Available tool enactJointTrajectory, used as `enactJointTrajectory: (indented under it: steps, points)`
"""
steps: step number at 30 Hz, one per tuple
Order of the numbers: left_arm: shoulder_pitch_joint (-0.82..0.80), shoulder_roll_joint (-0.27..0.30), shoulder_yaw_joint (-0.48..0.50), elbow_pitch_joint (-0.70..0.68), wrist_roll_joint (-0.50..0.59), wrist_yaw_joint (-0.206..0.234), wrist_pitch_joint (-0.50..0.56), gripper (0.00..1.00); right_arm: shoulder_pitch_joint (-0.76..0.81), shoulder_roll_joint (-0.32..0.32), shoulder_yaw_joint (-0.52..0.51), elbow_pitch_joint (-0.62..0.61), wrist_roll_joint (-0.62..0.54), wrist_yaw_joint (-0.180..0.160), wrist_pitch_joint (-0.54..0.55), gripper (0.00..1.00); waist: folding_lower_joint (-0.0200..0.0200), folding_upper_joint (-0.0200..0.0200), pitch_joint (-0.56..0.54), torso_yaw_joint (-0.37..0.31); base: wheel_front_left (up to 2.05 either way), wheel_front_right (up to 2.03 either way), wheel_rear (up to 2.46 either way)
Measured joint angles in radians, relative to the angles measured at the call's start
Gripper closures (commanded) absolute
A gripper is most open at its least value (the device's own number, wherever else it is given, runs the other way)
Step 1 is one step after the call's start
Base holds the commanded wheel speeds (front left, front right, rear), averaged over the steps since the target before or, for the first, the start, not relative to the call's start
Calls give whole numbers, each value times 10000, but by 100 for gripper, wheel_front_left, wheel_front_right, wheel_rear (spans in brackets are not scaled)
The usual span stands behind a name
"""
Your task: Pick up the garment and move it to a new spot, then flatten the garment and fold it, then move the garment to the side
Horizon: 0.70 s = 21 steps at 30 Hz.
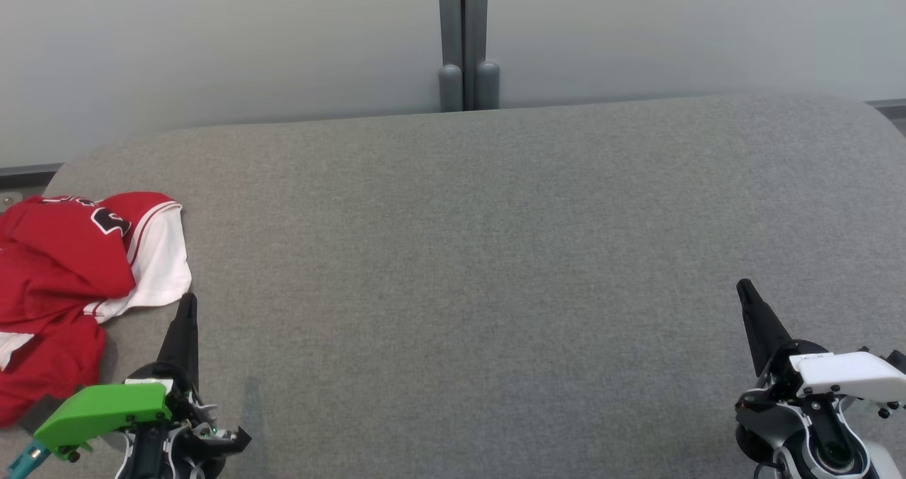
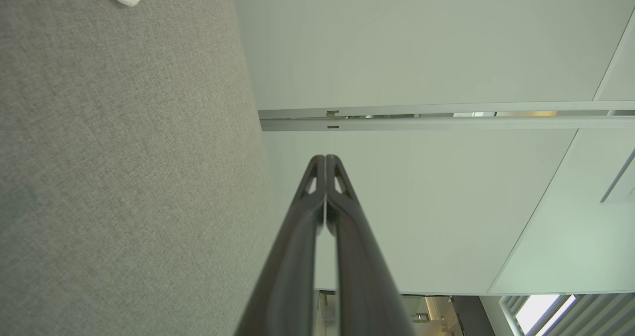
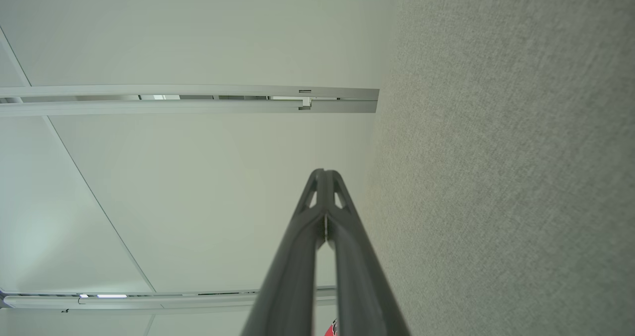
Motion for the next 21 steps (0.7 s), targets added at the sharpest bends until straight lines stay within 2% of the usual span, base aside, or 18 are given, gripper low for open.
enactJointTrajectory:
  steps: [21]
  points:
    - [0,0,0,0,2,0,0,100,0,0,0,0,0,0,0,100,0,0,0,0,0,0,0]
